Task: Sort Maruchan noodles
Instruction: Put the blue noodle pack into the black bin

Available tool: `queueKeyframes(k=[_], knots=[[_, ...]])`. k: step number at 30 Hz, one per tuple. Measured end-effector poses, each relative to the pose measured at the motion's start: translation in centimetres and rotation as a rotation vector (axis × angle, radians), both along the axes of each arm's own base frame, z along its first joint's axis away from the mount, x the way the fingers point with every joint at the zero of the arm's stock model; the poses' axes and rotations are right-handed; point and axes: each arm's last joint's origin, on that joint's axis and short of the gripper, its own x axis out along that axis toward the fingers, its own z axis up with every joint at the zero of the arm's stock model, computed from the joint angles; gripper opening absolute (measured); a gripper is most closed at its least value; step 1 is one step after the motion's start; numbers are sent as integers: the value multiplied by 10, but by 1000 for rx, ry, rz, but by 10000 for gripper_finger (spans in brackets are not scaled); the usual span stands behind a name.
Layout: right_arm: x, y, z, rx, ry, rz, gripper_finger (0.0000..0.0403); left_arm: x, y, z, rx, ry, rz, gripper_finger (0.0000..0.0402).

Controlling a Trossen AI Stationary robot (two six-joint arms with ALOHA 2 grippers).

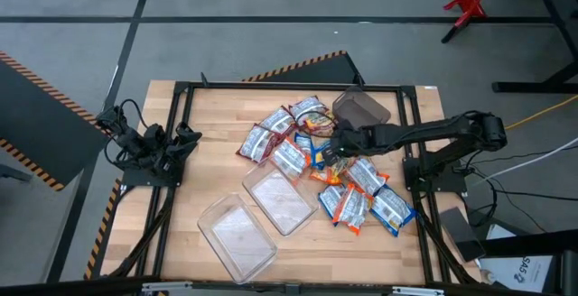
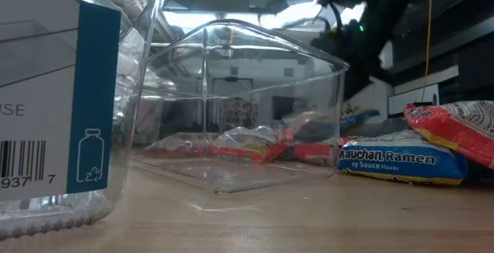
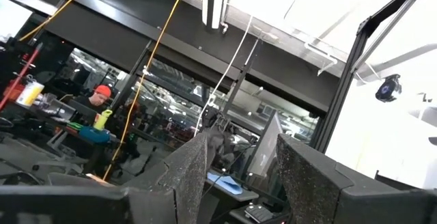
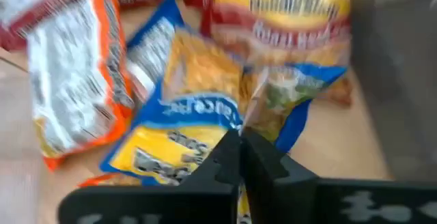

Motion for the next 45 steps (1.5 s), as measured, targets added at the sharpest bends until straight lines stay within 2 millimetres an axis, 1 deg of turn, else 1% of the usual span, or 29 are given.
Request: queueKeyframes(k=[3, 6, 9, 11, 13, 15, 17, 20, 22, 24, 26, 28, 31, 33, 35, 37, 41, 45], knots=[[3, -6, 24, -60, 37, -3, 1, 0, 0, 0, -4, 3, 5, 172], [2, -16, 46, -110, 74, -40, 1, 0, 0, 0, -4, 3, 4, 172], [-1, -24, 57, -114, 112, -32, 2, 0, 0, 0, -4, 3, 4, 172], [-2, -28, 58, -70, 118, -6, 7, 0, 0, 0, -4, 3, 4, 172], [-3, -28, 55, -19, 131, 46, 19, 0, 0, 0, -5, 3, 3, 172], [-4, -26, 48, 19, 148, 99, 40, 0, 0, 0, -14, 1, -2, 172], [-6, -23, 41, 58, 172, 147, 75, 0, 0, 0, -19, -1, -5, 172], [-2, -13, 29, 69, 171, 263, 144, 1, 0, -1, -10, 11, -6, 172], [3, -4, 24, 34, 149, 371, 194, 1, -1, -2, -2, 20, -6, 172], [12, 8, 23, -22, 88, 488, 242, 2, -1, -2, 4, 27, -6, 172], [18, 21, 21, -92, 75, 588, 280, 2, -1, -3, 6, 29, -7, 172], [25, 34, 18, -187, 82, 673, 307, 2, -2, -3, 11, 34, -6, 172], [30, 51, 6, -327, 176, 765, 329, 2, -2, -3, 14, 37, -7, 172], [33, 58, -3, -382, 233, 775, 336, 3, -2, -4, 17, 40, -7, 172], [36, 61, -12, -400, 275, 778, 340, 3, -2, -4, 18, 42, -7, 172], [39, 62, -20, -411, 305, 767, 341, 3, -2, -4, 18, 42, -6, 172], [41, 60, -36, -454, 389, 681, 342, 3, -2, -4, 17, 43, -5, 172], [44, 60, -47, -454, 426, 679, 342, 3, -2, -4, 16, 43, -5, 172]])
